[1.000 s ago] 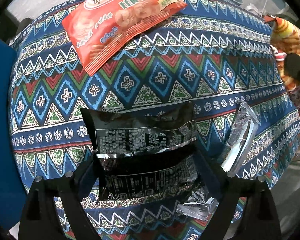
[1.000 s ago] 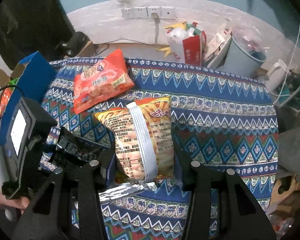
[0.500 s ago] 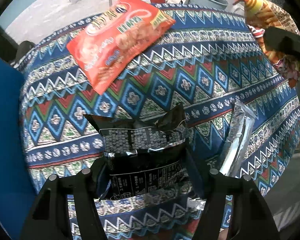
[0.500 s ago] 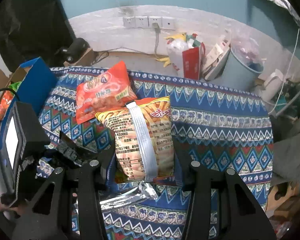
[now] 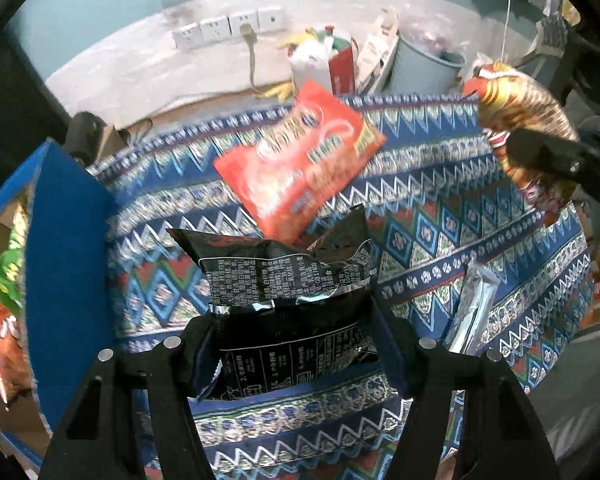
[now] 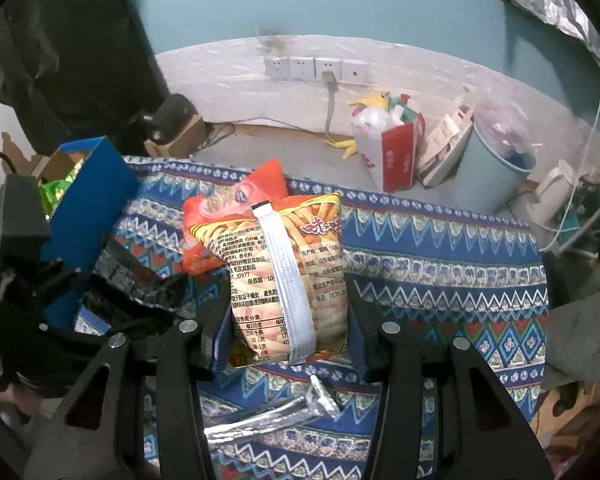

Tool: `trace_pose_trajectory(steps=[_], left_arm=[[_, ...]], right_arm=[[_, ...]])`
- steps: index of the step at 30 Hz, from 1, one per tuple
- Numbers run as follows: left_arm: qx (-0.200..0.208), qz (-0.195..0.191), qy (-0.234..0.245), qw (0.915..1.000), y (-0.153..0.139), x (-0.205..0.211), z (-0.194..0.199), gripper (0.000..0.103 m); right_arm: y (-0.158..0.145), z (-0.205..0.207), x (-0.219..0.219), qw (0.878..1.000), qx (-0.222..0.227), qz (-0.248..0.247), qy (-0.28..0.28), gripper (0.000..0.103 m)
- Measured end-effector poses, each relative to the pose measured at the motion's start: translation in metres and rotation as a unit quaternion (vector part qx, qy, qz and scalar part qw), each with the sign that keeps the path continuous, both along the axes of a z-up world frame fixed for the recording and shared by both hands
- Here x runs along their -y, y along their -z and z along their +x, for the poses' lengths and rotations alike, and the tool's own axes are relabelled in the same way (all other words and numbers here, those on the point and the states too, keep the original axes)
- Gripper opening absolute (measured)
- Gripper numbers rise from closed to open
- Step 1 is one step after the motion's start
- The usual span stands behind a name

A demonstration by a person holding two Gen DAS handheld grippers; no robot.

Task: Organize snacks
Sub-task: 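Lift both held bags and carry them over the cardboard box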

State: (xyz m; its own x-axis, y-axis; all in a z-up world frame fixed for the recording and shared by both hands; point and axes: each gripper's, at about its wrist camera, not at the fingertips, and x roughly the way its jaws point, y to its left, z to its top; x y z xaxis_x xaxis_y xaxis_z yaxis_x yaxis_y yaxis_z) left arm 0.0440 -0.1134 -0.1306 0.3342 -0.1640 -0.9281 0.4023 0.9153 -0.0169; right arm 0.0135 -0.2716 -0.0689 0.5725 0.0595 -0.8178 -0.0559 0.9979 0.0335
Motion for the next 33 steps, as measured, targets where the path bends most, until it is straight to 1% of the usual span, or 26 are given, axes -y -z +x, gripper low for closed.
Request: trace_pose_trajectory(steps=[3,5,14,23,33], left_arm=[[0.028,0.001,-0.001,0.9996,-0.018,-0.014,0.000,0.068],[0.039,0.000,-0.003,0.9992,-0.028,-0.025,0.002,0.068],[0.069,-0.012,-0.028,0.9971,-0.054,-0.056,0.002,0.068],[0.097,-0.007,-0.055,0.9938,-0.072,-0.088,-0.001,0.068],[0.109,-0.021,-0.112,0.9875,-0.088,-0.140,0.000,0.068]], right_arm=[[-0.007,0.001,-0.007,1.000,0.009,0.000,-0.006,0.046],[-0.013,0.002,-0.013,1.000,0.015,-0.001,-0.011,0.046],[-0.035,0.009,-0.041,0.999,0.034,0.005,-0.034,0.046],[-0.050,0.016,-0.073,0.997,0.047,0.005,-0.061,0.046],[-0.056,0.030,-0.103,0.995,0.049,0.013,-0.080,0.046]])
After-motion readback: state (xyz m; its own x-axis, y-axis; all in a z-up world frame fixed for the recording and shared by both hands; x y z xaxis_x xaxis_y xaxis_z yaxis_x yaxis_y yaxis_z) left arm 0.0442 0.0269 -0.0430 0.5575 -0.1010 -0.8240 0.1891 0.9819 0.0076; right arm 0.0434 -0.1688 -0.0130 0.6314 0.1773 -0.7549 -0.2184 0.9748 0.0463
